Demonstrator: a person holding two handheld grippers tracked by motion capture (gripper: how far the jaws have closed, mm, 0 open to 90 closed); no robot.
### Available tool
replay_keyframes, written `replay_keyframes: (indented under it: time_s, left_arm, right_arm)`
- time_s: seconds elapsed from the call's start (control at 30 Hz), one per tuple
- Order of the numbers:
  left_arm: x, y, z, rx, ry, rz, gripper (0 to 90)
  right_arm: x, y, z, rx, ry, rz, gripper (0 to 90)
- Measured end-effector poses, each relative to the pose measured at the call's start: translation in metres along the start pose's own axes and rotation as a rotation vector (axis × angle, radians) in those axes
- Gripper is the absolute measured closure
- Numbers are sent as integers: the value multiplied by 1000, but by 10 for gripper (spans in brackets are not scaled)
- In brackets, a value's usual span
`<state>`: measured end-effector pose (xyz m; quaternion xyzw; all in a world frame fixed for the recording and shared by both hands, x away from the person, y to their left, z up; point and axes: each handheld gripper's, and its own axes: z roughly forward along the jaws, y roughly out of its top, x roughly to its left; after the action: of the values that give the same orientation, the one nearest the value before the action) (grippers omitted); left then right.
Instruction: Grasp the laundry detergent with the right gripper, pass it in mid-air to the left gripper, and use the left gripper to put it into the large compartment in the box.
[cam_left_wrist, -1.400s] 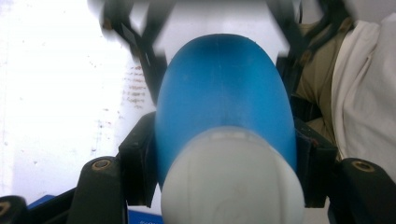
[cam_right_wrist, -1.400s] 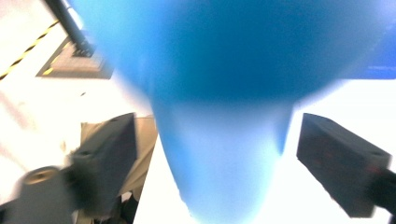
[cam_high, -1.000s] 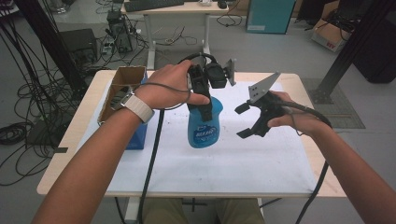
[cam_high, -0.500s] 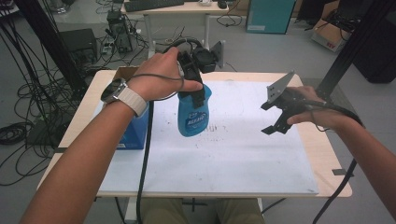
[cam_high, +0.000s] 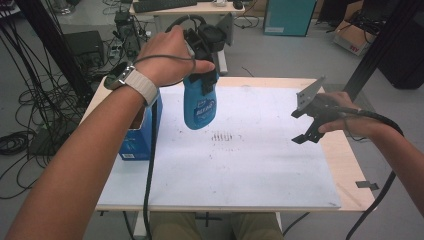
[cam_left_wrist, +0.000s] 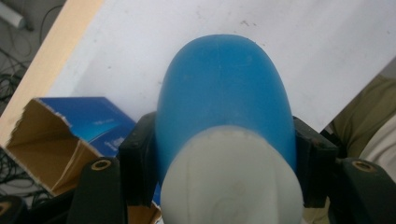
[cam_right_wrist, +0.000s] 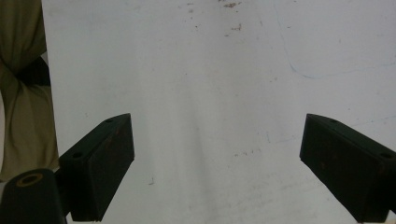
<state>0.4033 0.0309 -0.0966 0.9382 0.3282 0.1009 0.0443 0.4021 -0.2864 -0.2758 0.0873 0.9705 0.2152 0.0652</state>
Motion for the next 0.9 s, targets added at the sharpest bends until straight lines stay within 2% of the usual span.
replay_keyframes:
  time_s: [0.13, 0.17, 0.27, 0.3, 0.53, 0.8, 0.83, 0.9]
  left_arm:
    - [9, 1, -10, -7, 19, -70, 377]
    - [11, 1, -13, -7, 22, -98, 377]
    - [18, 0, -21, -6, 51, -137, 376]
    - [21, 0, -23, -6, 59, -164, 377]
    - [40, -4, -40, -9, 79, -255, 377]
    - [64, -14, -59, -3, 107, -369, 377]
    - [66, -16, -61, -1, 105, -396, 377]
    - [73, -19, -63, -11, 119, -416, 377]
  right_arm:
    - [0, -3, 0, 7, 3, -1, 101]
    - [-1, -4, 0, 12, 5, -4, 102]
    - [-2, -5, -1, 14, 3, 1, 103]
    - [-1, -5, -1, 19, 4, 11, 103]
    - [-3, -4, -1, 27, 11, -7, 105]
    - [-4, -4, 1, 32, 18, -2, 108]
    - [-4, -4, 1, 32, 18, -1, 108]
    - [-4, -5, 1, 32, 17, -5, 109]
